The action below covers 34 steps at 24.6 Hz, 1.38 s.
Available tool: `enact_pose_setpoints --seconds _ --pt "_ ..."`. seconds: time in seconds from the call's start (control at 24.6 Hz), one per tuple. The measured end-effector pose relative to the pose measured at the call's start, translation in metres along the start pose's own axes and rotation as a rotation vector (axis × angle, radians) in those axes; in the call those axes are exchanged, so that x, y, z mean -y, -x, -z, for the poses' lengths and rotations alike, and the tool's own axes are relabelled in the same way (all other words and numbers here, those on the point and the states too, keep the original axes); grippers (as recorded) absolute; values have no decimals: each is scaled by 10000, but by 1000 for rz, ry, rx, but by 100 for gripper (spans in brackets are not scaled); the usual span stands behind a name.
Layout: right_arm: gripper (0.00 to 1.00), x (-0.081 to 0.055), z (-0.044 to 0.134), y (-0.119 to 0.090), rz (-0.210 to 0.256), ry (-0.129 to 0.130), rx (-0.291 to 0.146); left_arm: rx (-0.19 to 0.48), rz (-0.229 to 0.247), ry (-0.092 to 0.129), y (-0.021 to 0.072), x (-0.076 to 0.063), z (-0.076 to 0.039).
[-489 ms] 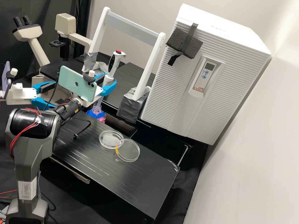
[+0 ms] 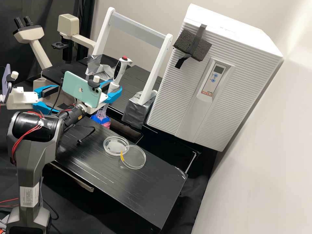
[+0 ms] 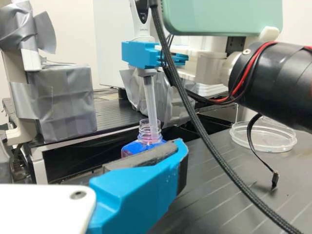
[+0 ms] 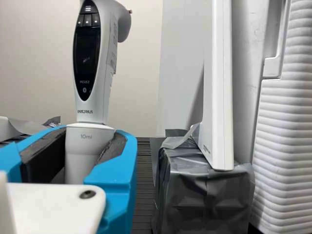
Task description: Use the pipette
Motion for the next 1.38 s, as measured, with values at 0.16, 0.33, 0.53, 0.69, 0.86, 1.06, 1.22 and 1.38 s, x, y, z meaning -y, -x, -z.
enact_pose_setpoints --seconds 0.16,0.33,0.53,0.69,0.86,1.06,1.22,1.38 --pt "0 -1 -2 0 -1 -1 2 0 0 0 0 0 0" --pt "0 -27 14 4 -7 -6 -2 4 1 2 -3 4 -15" --pt "0 -73 42 10 -17 -14 -10 11 8 4 -11 24 -37" --pt "0 -114 66 17 -26 -22 -16 4 37 11 10 106 -22" --pt "0 -213 125 36 -40 -41 -30 6 55 17 10 158 -38" --pt "0 -586 318 131 -112 -116 -88 21 73 23 23 208 -98" --pt "0 -881 403 262 -188 -152 -139 24 78 25 40 228 -109" --pt "0 -1086 345 397 -230 -175 -176 29 78 31 39 237 -140"
